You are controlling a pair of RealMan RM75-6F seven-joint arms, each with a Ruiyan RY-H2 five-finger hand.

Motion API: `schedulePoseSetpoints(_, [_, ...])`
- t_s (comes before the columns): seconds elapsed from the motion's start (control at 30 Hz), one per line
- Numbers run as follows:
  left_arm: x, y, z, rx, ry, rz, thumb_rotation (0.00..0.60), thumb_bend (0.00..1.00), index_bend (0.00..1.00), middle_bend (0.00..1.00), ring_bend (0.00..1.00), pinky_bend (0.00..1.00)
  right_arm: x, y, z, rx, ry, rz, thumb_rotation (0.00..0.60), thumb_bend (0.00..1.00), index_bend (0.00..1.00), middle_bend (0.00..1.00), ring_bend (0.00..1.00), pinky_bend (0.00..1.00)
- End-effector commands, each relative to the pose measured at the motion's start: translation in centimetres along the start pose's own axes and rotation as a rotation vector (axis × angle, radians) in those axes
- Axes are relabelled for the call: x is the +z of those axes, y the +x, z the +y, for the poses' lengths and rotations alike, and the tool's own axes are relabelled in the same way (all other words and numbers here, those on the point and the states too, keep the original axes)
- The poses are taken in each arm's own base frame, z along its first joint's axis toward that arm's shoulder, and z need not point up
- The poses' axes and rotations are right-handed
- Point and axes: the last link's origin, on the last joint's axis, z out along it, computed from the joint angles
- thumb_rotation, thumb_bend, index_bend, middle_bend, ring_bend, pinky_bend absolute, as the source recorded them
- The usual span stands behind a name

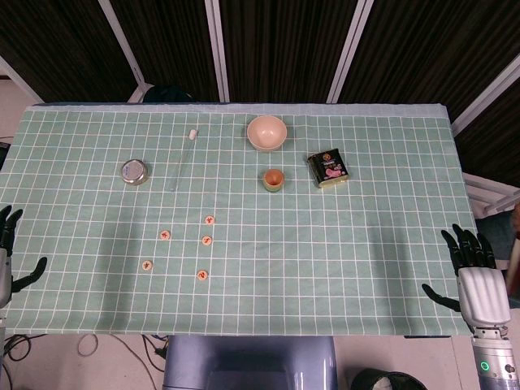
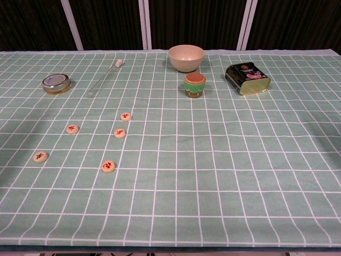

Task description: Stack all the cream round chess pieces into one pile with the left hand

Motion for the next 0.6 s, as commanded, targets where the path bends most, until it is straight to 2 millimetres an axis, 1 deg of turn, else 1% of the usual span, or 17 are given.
schedulePoseSetpoints(0.03, [0.01, -0.01, -0.01, 0.002, 0.0, 0.0, 0.6, 0.25, 0.08, 0.0, 0.0, 0.0, 0.01, 0.0, -0.01, -0.001, 0.0, 0.0, 0.6, 0.23, 0.09, 0.01, 0.0, 0.0])
schedulePoseSetpoints(0.47, [-0.02, 0.03, -0.05, -0.004, -0.008, -0.004, 0.6, 0.25, 0.13, 0.0, 0.0, 0.0, -0.01, 0.02, -0.03, -0.002, -0.002, 0.0, 0.6, 0.23, 0.09, 0.01, 0.0, 0.0])
schedulePoseSetpoints(0.6, [-0.02, 0.03, -0.01, 0.0, -0.013, -0.006, 0.6, 0.22, 0.15, 0.0, 0.0, 0.0, -0.05, 0.05, 0.01, 0.0, -0.005, 0.001, 0.6, 0.23, 0.09, 0.01, 0.0, 0.0])
